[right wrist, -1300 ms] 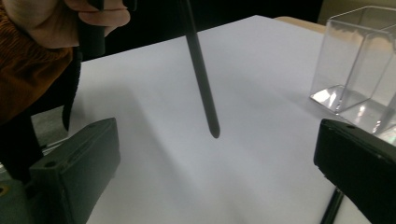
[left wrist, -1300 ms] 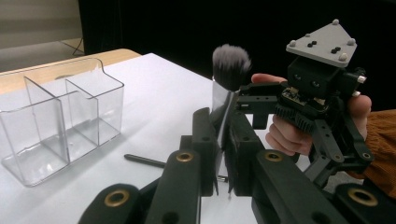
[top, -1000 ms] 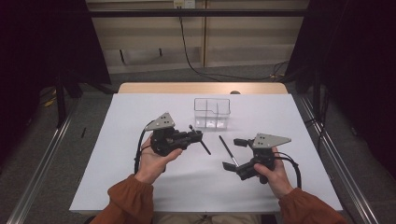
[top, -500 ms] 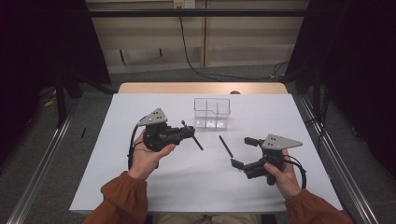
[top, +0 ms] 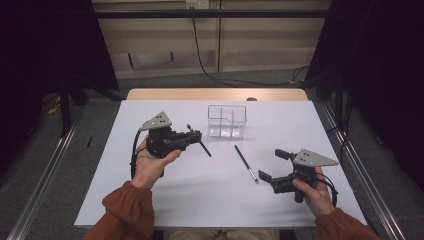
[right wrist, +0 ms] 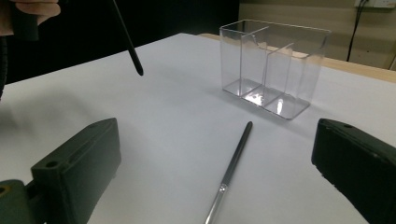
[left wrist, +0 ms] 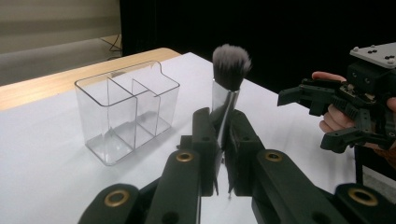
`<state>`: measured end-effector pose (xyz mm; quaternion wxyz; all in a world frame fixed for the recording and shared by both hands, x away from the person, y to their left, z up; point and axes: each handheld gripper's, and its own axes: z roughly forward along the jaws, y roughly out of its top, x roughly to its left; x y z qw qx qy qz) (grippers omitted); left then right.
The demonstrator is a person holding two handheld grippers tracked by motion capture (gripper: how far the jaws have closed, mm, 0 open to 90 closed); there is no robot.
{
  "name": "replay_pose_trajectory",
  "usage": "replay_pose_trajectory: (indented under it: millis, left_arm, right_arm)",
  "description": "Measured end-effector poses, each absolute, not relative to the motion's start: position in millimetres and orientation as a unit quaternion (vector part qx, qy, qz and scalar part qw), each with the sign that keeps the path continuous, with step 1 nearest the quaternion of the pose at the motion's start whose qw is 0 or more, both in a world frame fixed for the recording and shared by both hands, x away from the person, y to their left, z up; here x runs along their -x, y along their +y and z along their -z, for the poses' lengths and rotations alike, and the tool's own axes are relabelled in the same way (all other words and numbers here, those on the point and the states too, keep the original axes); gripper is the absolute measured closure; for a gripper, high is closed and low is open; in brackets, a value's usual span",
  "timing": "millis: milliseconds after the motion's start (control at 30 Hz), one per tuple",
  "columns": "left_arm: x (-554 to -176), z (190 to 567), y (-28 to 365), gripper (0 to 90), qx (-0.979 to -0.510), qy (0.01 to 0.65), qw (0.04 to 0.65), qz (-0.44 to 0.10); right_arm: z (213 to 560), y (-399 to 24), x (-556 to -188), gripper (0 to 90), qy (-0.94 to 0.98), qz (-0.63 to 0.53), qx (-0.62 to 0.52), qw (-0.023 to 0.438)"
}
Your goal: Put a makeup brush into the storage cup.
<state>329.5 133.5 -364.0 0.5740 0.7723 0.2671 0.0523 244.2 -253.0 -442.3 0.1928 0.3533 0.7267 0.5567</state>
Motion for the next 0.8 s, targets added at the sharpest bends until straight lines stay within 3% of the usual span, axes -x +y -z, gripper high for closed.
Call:
replay_pose_trajectory:
  millis: [400, 800]
  left_arm:
    - [-339.0, 356.5, 142.9, 84.0, -0.777, 0.279, 0.561, -0.067]
    - [-354.5, 348.0, 146.6, 84.0, -0.774, 0.29, 0.558, -0.078]
  right_arm:
    - [440.8, -272.0, -233.0, 1.1, 0.712, -0.551, -0.385, 0.203]
    - [447.3, -290.0, -219.7, 0.0, 0.689, -0.543, -0.413, 0.244]
